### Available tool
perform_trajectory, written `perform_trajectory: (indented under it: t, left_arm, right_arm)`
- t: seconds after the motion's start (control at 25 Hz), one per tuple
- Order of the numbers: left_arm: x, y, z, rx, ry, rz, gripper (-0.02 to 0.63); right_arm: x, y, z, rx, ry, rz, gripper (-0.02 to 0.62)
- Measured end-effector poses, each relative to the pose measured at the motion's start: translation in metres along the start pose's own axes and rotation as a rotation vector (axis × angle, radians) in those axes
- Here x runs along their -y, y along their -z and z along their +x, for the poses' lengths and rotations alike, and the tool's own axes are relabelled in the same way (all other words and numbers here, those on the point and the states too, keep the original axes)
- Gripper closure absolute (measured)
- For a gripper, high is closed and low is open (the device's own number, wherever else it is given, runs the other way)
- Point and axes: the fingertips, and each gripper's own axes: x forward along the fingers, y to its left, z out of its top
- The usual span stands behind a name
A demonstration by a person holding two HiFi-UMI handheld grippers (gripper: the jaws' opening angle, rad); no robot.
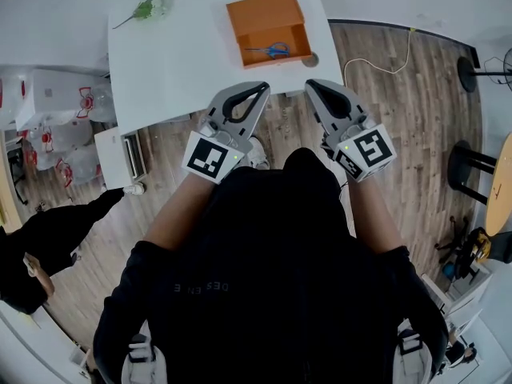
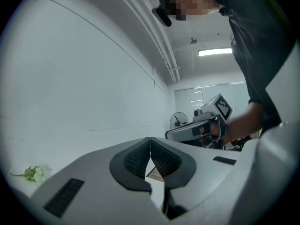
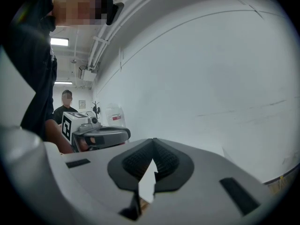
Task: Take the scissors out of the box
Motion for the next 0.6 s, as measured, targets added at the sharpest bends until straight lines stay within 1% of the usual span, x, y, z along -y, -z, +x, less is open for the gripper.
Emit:
perform_trajectory:
  t: [0.2,0.36,0.48,0.6]
  left_arm:
    - [-0.017,0.002,0.010,0.011,-0.009,-0.022,0.586]
    - [-0.030,0.006,0.021,0.017,-0.040,-0.050,0.586]
    - [-0.038,0.006,0.032,0.035,-0.062,-0.042,0.586]
    - [-0.044,0.010,0.045,0.025,-0.078,-0.044,0.586]
  right_arm:
    - [0.011,0.001,0.017,-0.015,-0.008,0.004,0.598]
    - [0.033,0.009,0.030,-0.034,-0.015,0.000,0.598]
    - [0.050,0.018,0.041,-0.068,-0.036,-0.005,0.598]
    - [0.067,0.030,0.055,-0.107,-0.068,-0.019,0.598]
